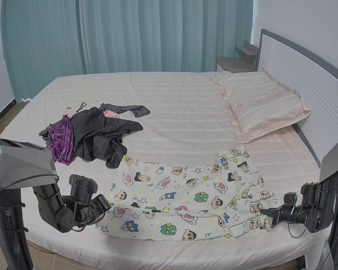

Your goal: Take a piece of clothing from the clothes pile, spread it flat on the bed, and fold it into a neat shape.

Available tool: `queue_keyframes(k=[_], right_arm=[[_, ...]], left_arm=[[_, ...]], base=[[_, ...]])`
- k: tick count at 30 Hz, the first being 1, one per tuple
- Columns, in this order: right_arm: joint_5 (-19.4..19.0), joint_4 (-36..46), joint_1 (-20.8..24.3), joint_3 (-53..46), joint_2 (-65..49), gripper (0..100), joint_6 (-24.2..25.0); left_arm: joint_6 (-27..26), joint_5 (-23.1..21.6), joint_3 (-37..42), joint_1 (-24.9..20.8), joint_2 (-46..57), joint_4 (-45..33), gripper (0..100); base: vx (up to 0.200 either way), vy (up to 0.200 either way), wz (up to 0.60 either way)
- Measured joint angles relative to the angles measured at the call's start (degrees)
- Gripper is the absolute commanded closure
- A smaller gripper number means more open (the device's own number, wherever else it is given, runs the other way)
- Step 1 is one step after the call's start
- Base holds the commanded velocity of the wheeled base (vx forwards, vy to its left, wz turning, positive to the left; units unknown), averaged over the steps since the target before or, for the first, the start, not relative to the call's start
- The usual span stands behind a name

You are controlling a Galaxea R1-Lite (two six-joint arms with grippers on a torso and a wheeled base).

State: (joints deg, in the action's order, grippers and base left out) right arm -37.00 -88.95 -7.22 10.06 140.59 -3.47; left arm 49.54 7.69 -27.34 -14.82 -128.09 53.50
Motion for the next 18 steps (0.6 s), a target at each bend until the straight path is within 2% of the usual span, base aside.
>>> queue_keyframes(k=[11,12,13,14,18], right_arm=[[0.7,0.0,0.4,2.8,0.9,100,2.6],[1.0,0.0,0.6,3.0,1.0,0,2.9],[1.3,0.0,0.8,3.2,1.1,0,3.2],[1.9,0.0,0.9,3.6,1.2,0,4.1],[2.7,0.0,1.3,4.6,1.4,0,7.6]], left_arm=[[-0.1,1.4,-1.8,-0.1,-3.8,3.2,100],[-0.1,1.4,-1.9,-0.1,-4.0,3.2,100],[-0.1,1.4,-2.0,-0.1,-4.1,3.2,100],[0.0,1.4,-2.1,-0.1,-4.2,3.2,0],[0.1,1.4,-2.3,-0.1,-4.4,3.2,0]], base=[[0.0,0.0,0.0],[0.0,0.0,0.0],[0.0,0.0,0.0],[0.0,0.0,0.0],[0.0,0.0,0.0]])
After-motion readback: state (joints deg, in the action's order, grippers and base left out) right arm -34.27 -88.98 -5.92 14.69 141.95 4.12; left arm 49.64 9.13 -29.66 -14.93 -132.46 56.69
